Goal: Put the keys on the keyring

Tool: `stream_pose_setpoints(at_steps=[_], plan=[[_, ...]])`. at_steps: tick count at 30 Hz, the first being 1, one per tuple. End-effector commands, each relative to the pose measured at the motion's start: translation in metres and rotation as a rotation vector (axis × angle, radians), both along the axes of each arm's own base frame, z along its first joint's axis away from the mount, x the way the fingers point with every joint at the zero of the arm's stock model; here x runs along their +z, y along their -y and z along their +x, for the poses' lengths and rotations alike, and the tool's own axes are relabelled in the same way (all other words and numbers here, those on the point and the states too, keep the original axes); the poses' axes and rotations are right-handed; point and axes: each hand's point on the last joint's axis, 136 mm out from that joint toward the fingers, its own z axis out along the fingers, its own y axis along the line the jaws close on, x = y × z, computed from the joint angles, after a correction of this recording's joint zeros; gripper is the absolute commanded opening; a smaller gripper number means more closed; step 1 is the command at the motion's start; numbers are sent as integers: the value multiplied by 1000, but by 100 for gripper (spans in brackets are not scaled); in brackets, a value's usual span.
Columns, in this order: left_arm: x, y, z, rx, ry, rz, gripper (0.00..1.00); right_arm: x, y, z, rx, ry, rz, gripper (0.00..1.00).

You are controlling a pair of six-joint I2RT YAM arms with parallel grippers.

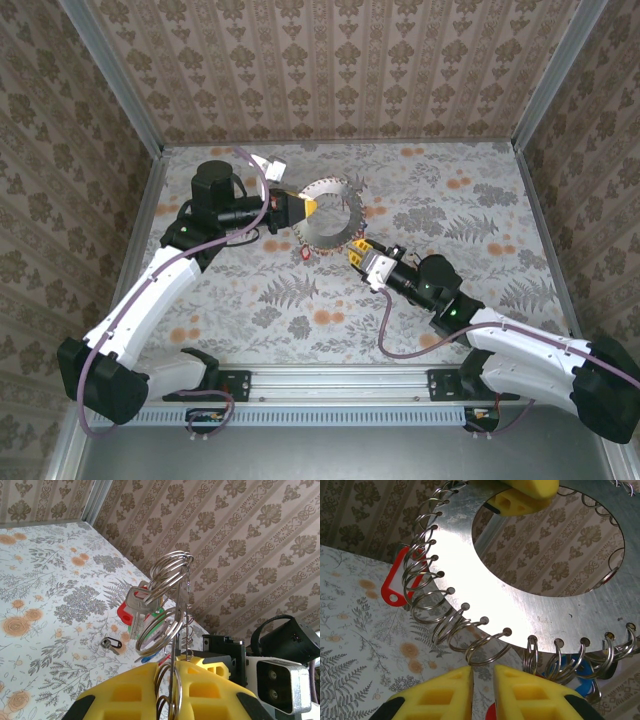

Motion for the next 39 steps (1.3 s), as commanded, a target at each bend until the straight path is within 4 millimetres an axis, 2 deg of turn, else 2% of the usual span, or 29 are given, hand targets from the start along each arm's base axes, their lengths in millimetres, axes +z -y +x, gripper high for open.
stream_pose_setpoints(at_steps=[1,16,32,36,39], plan=[[38,-2,-8,-16,101,-67,0,23,-2,1,-6,39,51,21],[36,-3,-6,-9,93,-67,0,24,-12,2,22,33,74,28],[35,-3,-5,-1,93,-65,0,18,-4,11,-57,35,69,20],[37,-3,-6,0,97,-65,0,13,-6,7,-33,19,53,27],[38,-4,-6,0,99,-62,0,10,-4,6,-35,10,44,28]])
